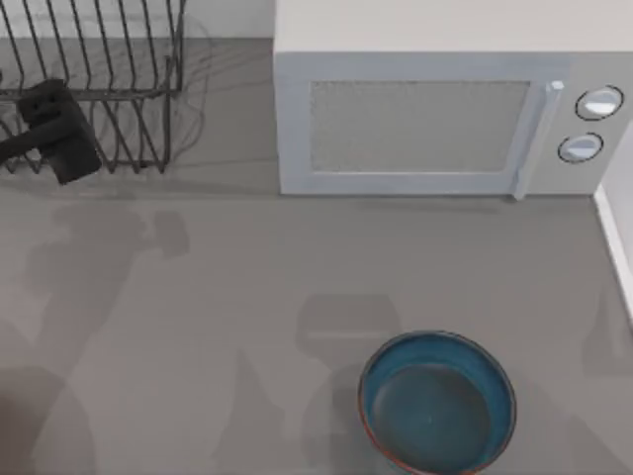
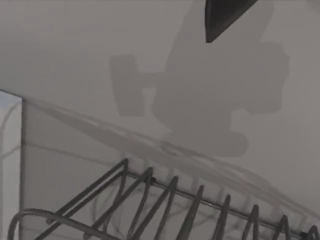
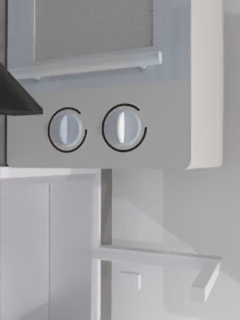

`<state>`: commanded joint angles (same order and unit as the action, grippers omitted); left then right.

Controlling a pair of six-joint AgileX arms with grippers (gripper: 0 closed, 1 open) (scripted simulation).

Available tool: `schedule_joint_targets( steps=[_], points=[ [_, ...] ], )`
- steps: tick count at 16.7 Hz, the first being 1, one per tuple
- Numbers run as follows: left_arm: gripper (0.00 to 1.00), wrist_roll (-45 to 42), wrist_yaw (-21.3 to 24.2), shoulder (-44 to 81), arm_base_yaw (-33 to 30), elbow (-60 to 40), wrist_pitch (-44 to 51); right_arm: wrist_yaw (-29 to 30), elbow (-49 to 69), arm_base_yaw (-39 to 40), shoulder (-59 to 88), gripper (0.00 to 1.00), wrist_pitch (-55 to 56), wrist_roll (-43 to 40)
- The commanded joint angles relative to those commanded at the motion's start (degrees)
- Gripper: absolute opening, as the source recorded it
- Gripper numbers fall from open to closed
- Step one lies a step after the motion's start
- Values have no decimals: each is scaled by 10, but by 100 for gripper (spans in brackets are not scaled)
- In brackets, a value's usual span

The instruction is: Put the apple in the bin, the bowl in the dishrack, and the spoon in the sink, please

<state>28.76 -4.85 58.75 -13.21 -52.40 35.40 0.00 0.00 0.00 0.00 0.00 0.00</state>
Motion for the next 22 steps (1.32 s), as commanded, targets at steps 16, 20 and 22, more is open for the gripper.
schedule_joint_targets(
  steps=[16, 20, 22],
  points=[
    [100, 316, 31, 791, -413, -839, 527, 0, 0, 0, 0, 100, 0, 0],
    [100, 338, 47, 858, -490, -955, 580, 0, 0, 0, 0, 100, 0, 0],
    [100, 343, 51, 875, -512, -986, 594, 0, 0, 0, 0, 100, 0, 0]
  ],
)
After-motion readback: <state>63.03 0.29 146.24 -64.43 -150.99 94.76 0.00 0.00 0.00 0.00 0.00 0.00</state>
